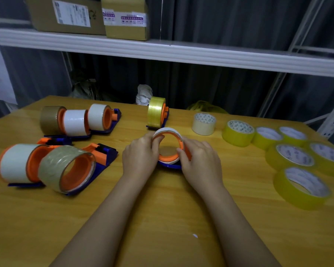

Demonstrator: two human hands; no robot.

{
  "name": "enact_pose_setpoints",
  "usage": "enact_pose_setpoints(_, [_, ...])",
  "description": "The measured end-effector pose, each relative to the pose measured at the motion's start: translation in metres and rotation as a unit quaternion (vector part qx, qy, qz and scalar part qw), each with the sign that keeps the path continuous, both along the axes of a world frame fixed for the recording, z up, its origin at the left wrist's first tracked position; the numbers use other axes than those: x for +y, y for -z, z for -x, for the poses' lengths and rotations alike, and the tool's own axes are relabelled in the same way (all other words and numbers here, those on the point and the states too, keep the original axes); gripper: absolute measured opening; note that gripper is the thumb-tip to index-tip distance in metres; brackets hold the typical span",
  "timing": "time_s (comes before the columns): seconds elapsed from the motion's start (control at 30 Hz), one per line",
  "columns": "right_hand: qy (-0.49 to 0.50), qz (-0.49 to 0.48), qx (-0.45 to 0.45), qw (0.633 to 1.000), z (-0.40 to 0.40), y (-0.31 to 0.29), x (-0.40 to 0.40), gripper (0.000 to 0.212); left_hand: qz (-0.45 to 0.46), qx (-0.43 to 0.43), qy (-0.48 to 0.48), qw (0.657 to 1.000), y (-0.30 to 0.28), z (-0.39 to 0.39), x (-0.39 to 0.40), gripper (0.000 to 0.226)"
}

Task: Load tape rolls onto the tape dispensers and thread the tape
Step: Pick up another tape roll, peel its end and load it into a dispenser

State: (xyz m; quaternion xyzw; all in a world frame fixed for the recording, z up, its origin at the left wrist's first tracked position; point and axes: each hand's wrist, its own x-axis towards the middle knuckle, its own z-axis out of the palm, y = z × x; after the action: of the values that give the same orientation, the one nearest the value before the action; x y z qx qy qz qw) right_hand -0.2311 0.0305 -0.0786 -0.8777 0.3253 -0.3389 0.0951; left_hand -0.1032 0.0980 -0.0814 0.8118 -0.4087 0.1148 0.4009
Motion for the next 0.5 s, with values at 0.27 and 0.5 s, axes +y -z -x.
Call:
enact_pose_setpoints(0.27, [0.008,-0.096,-0.116,0.989,-0.003,0.011,-0.011,0.035,-0.029,0.144,0.088,0.985,-0.001,0.01,-0.007,0.033])
enact_pose_setpoints(0.5, [0.089,-0.106,-0.098,0.985,-0.009,0.01,-0.013,0.037,-0.044,-0.032,0.039,0.998,0.004,0.023,-0.009,0.039])
